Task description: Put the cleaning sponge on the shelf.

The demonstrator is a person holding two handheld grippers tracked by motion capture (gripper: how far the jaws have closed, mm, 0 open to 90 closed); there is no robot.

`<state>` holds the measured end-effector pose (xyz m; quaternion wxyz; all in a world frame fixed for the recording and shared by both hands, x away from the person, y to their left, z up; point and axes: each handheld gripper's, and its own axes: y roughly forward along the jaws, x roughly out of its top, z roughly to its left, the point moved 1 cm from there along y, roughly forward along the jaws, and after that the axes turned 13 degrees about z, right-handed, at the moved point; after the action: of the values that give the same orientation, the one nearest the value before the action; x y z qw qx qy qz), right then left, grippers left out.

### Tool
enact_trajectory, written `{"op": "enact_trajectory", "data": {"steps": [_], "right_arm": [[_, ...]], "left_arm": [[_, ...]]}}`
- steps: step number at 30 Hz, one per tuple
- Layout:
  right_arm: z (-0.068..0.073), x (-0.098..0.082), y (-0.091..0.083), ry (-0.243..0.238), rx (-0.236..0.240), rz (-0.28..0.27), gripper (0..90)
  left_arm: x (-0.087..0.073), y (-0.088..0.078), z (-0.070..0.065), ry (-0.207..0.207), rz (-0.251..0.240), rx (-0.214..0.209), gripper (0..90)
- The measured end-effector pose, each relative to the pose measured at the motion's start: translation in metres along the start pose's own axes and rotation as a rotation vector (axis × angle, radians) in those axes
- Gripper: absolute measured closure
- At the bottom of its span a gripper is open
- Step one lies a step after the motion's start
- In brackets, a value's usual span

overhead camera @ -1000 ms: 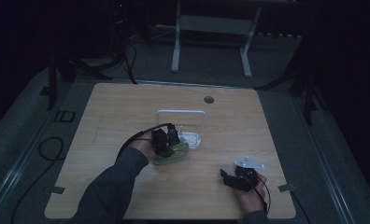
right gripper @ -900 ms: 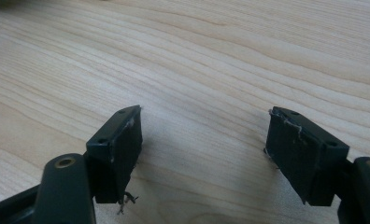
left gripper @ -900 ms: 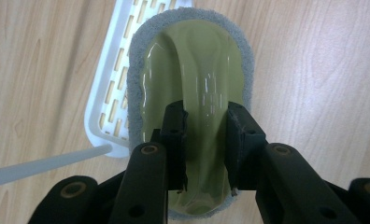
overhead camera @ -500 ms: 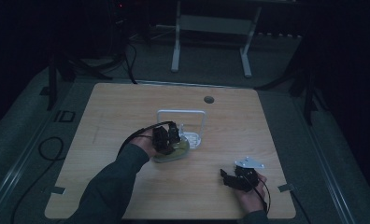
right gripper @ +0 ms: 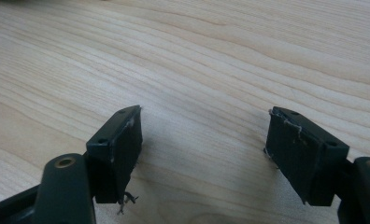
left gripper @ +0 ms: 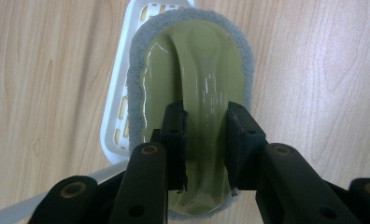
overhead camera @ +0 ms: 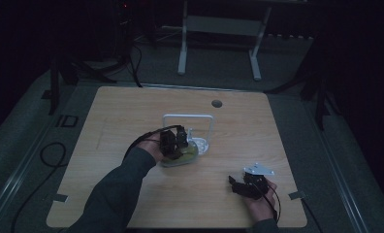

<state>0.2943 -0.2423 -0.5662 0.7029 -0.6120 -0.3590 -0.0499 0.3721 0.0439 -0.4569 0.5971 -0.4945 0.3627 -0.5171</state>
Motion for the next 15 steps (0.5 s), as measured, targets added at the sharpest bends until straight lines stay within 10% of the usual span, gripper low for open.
{"op": "enact_trajectory", "data": {"steps": [15], "right_arm": [[-0.0003,0.0000,0.0001,-0.003,-0.001,-0.002,26.5]], "left_arm": [[0.0068,0.0055,0.0022,0.042,-0.002,0.007,71.6]]}}
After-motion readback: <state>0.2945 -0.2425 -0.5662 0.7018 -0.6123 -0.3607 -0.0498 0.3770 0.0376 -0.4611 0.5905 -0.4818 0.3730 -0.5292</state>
